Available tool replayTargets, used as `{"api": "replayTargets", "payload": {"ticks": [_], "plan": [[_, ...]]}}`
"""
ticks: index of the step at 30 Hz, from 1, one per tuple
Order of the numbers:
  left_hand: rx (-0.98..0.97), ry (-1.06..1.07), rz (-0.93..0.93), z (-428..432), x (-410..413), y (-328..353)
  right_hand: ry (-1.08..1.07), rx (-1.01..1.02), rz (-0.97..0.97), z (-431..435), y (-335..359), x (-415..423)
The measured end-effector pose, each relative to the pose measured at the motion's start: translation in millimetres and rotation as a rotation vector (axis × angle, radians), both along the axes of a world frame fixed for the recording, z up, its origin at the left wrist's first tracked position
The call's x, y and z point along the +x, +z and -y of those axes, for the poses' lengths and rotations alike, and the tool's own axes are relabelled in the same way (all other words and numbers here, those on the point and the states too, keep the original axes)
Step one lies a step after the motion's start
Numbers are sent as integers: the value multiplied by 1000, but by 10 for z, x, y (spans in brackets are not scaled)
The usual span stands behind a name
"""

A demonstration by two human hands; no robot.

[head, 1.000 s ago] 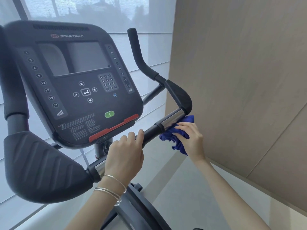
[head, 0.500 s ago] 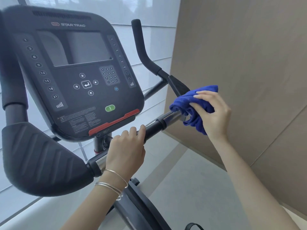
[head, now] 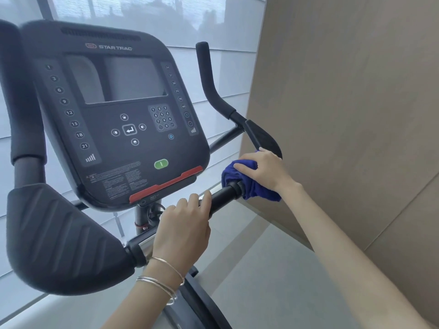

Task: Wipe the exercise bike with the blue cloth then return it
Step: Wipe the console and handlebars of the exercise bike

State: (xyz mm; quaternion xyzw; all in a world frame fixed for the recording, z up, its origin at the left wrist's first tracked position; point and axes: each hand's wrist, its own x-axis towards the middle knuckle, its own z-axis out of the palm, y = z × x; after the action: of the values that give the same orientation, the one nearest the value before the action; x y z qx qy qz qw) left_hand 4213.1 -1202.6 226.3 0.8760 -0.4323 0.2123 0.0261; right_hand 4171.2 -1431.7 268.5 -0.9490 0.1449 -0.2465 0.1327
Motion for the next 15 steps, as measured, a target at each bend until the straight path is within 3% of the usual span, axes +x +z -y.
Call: {"api": "replayTargets", "payload": {"ticks": [5, 8, 11, 15], "plan": [[13, 13, -7, 12, -13, 16, 120, -140, 246, -207, -260, -95], [13, 5, -4, -2, -19, 33, 149, -79, 268, -204, -229, -67], [17, -13, -9, -8, -32, 44, 88, 28, 261, -199, -150, -53], [-9, -87, -31, -46, -61, 114, -1, 3, 431, -466, -244, -132]]}}
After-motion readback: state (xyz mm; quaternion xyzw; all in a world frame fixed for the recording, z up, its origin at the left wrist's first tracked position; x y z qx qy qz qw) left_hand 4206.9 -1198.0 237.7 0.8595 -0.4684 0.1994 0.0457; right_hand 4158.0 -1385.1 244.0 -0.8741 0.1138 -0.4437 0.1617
